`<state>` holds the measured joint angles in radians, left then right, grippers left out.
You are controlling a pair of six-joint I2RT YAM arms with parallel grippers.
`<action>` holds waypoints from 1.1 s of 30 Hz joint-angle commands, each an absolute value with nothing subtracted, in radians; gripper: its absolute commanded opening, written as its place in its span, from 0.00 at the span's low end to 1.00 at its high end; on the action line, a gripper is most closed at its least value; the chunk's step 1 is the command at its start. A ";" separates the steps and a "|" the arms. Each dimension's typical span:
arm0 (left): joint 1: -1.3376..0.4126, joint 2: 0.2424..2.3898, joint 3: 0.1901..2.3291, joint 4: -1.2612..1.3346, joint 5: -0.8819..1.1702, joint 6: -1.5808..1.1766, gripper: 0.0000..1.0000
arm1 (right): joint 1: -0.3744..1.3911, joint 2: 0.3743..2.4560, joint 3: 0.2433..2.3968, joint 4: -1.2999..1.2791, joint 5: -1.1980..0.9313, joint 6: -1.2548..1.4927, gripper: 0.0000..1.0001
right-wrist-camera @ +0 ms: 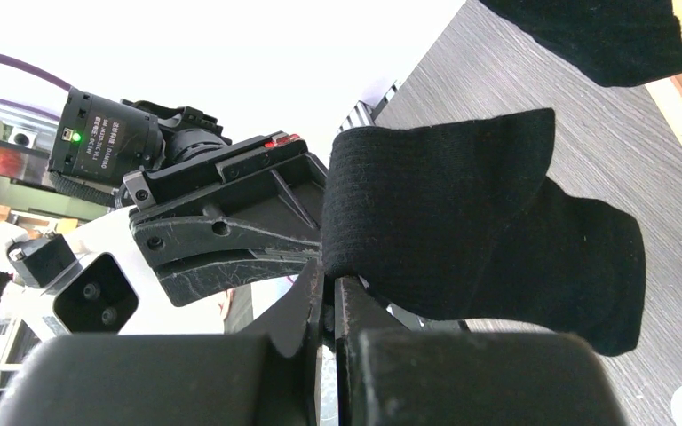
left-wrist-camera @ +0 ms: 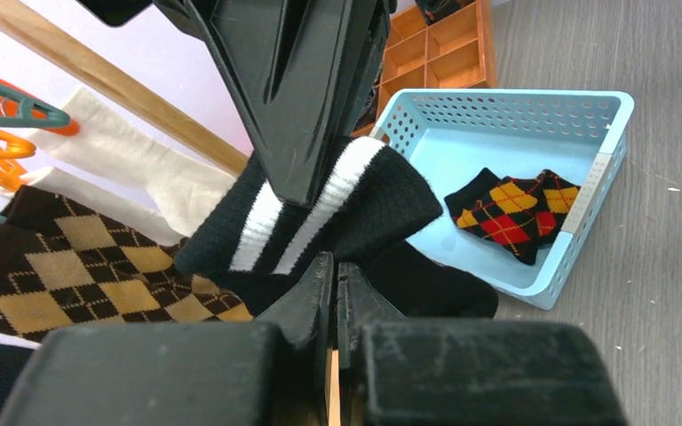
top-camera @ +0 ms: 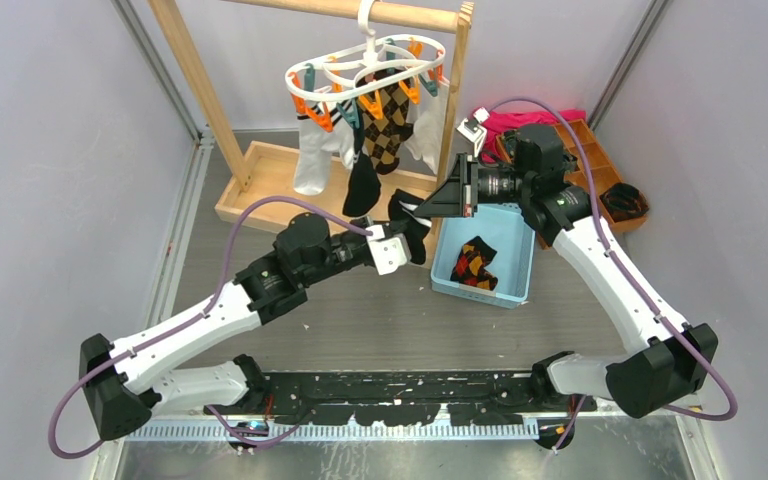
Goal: Clip the socks to the hanger
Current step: Pick up the sock from the bin.
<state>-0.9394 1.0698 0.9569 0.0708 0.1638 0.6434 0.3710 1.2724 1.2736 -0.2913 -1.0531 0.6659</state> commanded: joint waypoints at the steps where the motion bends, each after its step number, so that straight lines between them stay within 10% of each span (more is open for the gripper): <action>1: -0.937 1.018 0.942 0.127 0.156 0.573 0.00 | 0.375 1.270 1.305 -0.255 -1.062 0.674 0.07; 19: -0.822 0.869 0.939 -0.191 0.301 -0.195 0.00 | 0.390 1.126 1.397 -0.823 -1.054 -0.535 0.87; 33: -0.701 1.031 1.249 -0.644 0.289 -0.367 0.00 | 0.703 1.113 1.269 -0.469 -0.676 -0.297 0.89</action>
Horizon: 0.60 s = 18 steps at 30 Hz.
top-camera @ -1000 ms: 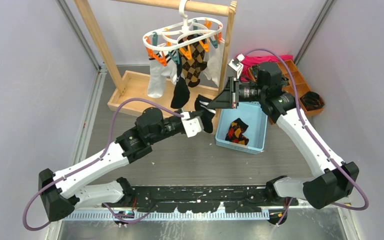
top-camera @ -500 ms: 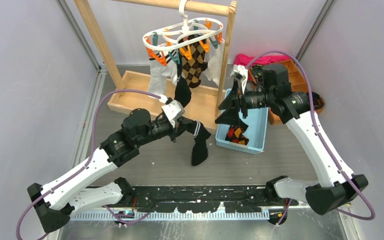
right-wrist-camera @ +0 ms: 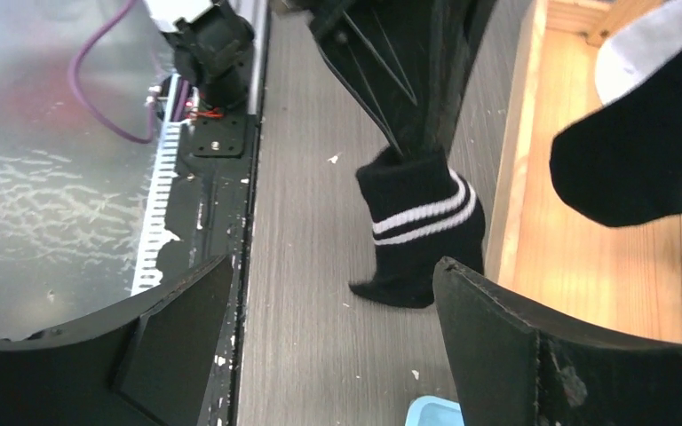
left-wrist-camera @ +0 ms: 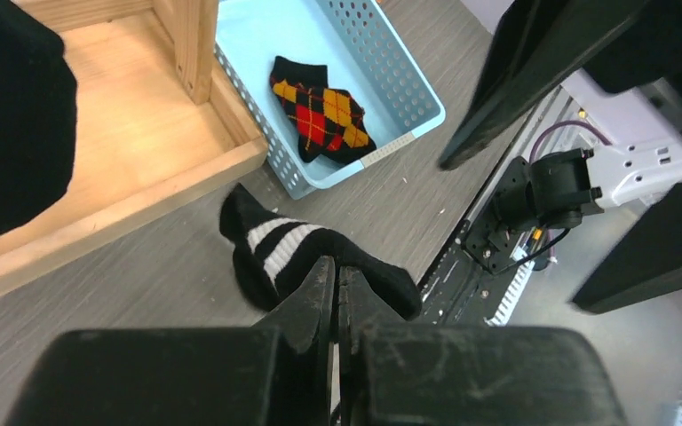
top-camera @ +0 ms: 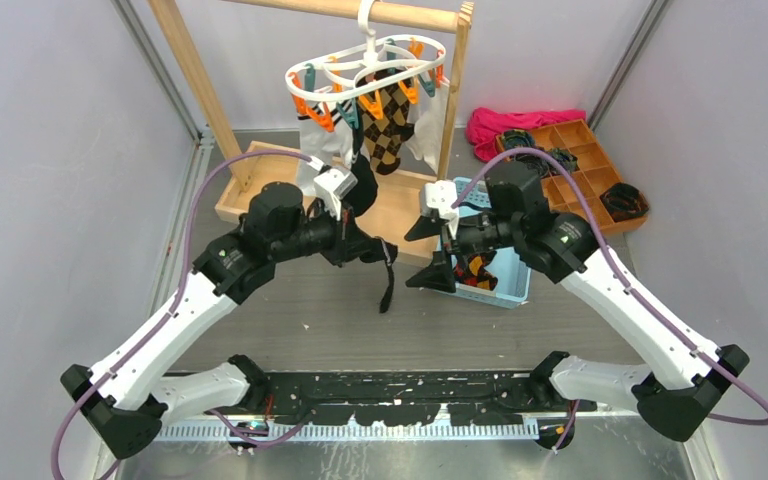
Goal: Clip the socks to the hanger
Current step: Pick up the sock from the bin.
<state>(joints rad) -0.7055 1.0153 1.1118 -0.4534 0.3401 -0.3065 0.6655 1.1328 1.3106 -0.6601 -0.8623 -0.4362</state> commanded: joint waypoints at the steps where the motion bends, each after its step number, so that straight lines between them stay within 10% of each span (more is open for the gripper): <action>1: -0.701 1.045 1.287 -0.692 0.280 -0.376 0.00 | 0.718 1.112 1.258 -0.450 -0.634 -0.274 0.89; 18: -0.701 1.114 1.441 -0.823 0.327 -0.526 0.00 | 0.833 1.133 1.171 -0.229 -0.483 -0.276 0.78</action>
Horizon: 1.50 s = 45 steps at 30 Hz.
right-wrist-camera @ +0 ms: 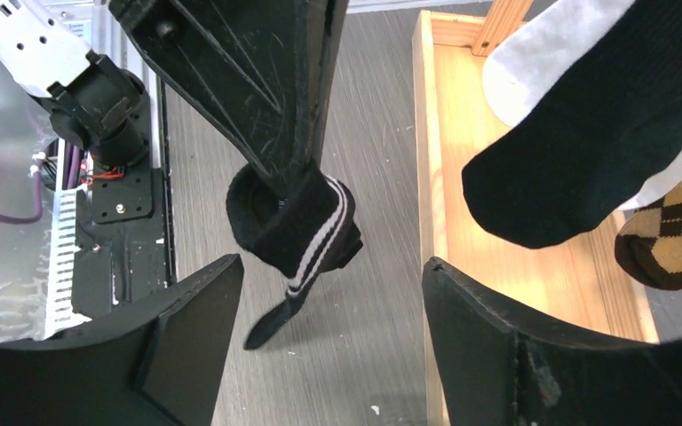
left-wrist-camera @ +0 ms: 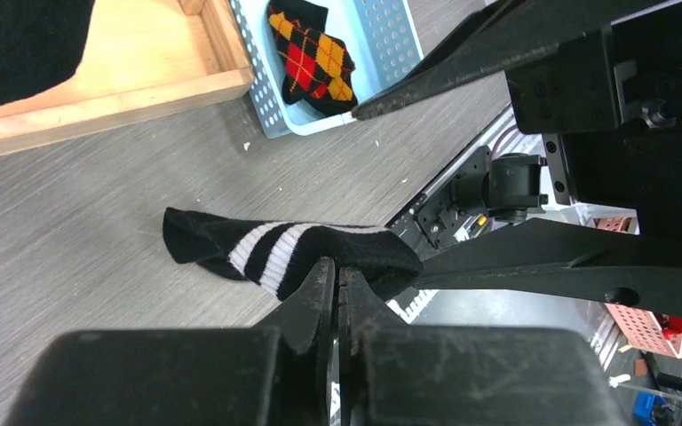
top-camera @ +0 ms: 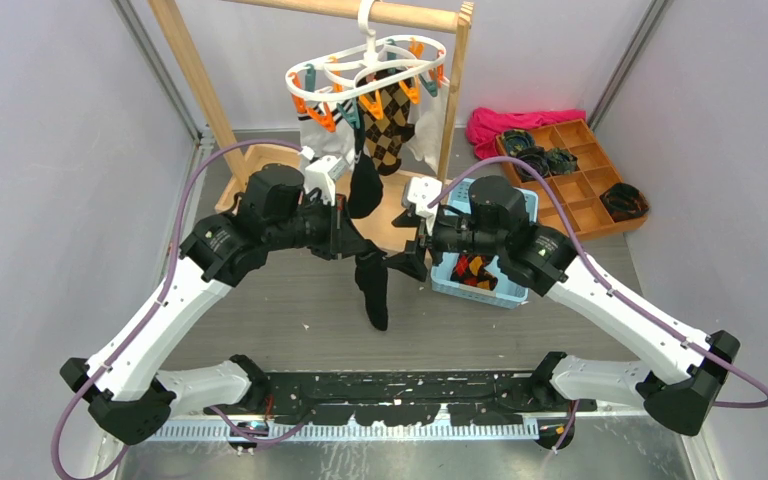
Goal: Clip the socks to the hanger
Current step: Pick up the sock from the bin.
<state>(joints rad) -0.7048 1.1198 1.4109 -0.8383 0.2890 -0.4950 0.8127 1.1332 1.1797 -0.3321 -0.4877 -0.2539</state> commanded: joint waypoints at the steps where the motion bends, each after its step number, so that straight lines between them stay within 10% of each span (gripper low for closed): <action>1: -0.701 1.114 1.439 -0.817 0.332 -0.529 0.00 | 0.841 1.136 1.170 -0.226 -0.482 -0.279 0.76; 10: -0.701 1.116 1.433 -0.813 0.357 -0.530 0.00 | 0.861 1.148 1.171 -0.220 -0.472 -0.318 0.55; 20: -0.702 1.113 1.423 -0.810 0.334 -0.516 0.00 | 0.864 1.131 1.178 -0.248 -0.544 -0.375 0.05; 26: -0.700 1.067 1.378 -0.766 0.291 -0.462 0.00 | 0.862 1.107 1.187 -0.281 -0.594 -0.370 0.01; 38: -0.698 0.570 0.830 -0.157 0.327 -0.049 0.73 | 0.820 1.093 1.210 -0.278 -0.629 -0.247 0.01; 45: -0.698 0.487 0.683 -0.051 0.409 0.113 0.71 | 0.786 1.102 1.220 -0.263 -0.727 -0.230 0.01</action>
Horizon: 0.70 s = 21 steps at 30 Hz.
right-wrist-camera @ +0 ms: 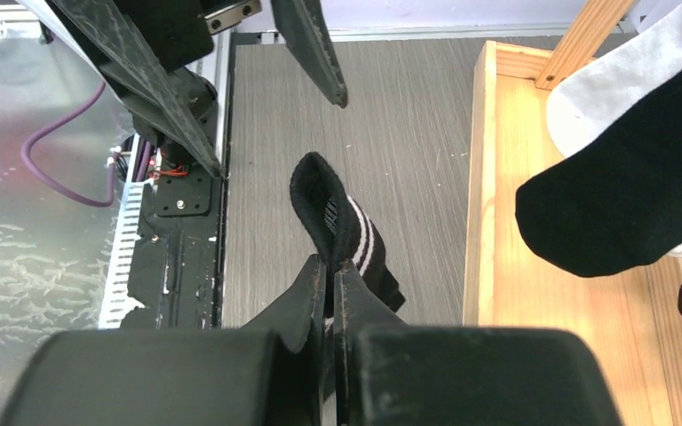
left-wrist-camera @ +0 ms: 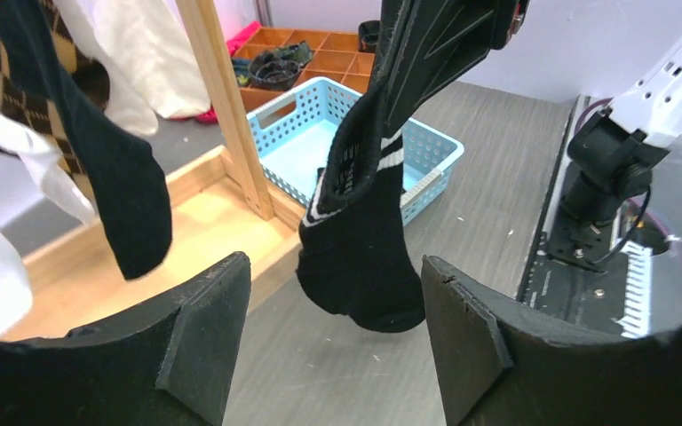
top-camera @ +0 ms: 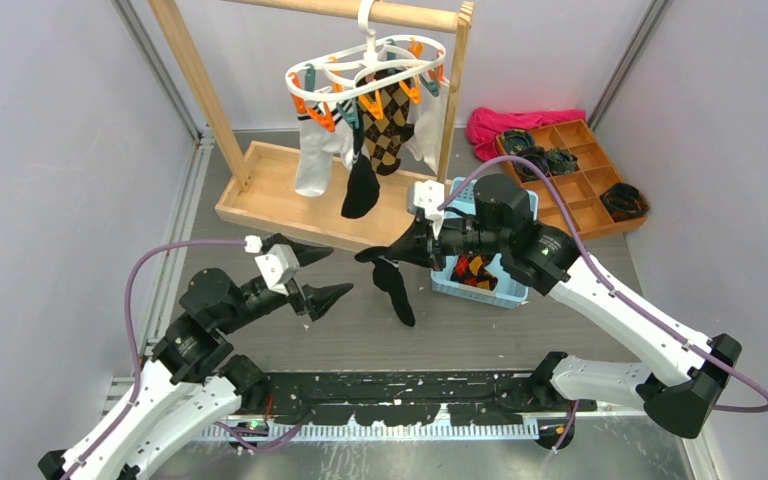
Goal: Clip the socks to the hanger
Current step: Pick up the sock from the bin.
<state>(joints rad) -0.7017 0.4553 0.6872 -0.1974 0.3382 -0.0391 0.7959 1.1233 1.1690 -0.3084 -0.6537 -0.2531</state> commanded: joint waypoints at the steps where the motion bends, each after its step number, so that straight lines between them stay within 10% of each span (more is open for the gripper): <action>1: -0.698 0.501 0.684 -0.046 0.423 0.127 0.70 | 0.783 1.105 1.221 -0.261 -0.737 -0.234 0.01; 21: -0.699 0.621 0.626 0.231 0.520 0.047 0.41 | 0.774 1.138 1.246 -0.230 -0.795 -0.252 0.01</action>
